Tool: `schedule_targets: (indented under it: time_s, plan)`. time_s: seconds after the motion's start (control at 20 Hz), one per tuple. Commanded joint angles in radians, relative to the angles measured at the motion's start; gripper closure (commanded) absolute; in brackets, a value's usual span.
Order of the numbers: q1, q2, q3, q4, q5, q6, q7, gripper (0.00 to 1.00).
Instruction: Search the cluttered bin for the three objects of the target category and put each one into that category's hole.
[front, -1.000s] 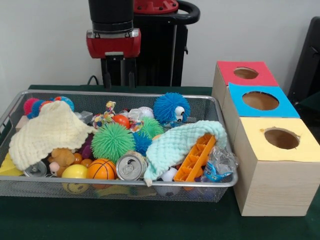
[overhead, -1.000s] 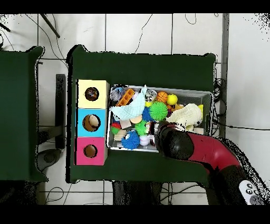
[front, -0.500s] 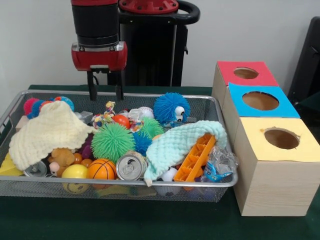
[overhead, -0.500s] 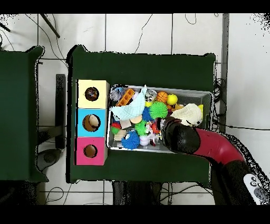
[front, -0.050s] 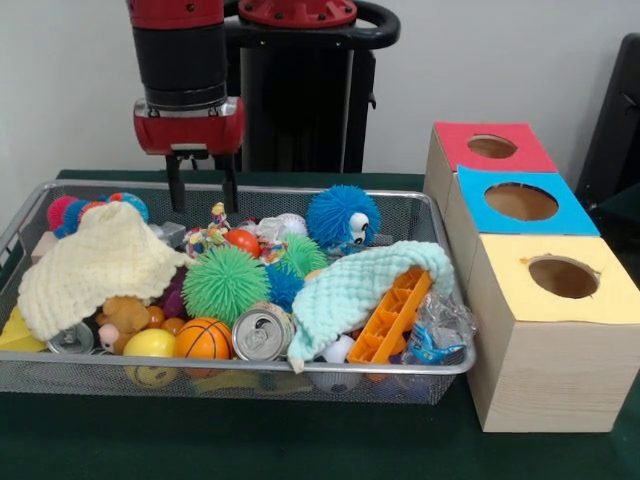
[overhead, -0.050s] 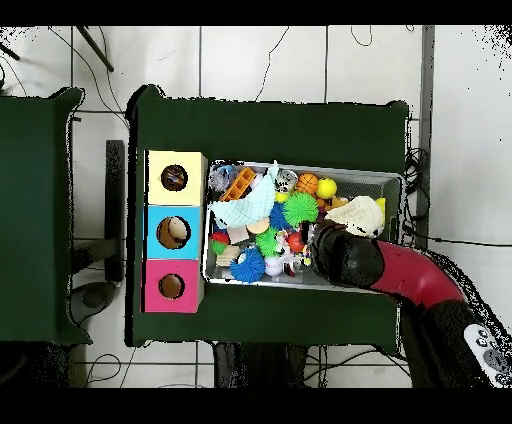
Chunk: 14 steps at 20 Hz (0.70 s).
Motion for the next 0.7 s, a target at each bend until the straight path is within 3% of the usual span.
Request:
schedule_targets:
  time_s: [0.05,0.7]
  plan:
    - [-0.022,0.062,0.011,-0.099,-0.048,0.114,-0.03,0.0]
    - [-0.055,0.087,0.043,-0.093,-0.049,0.11,-0.059,0.0]
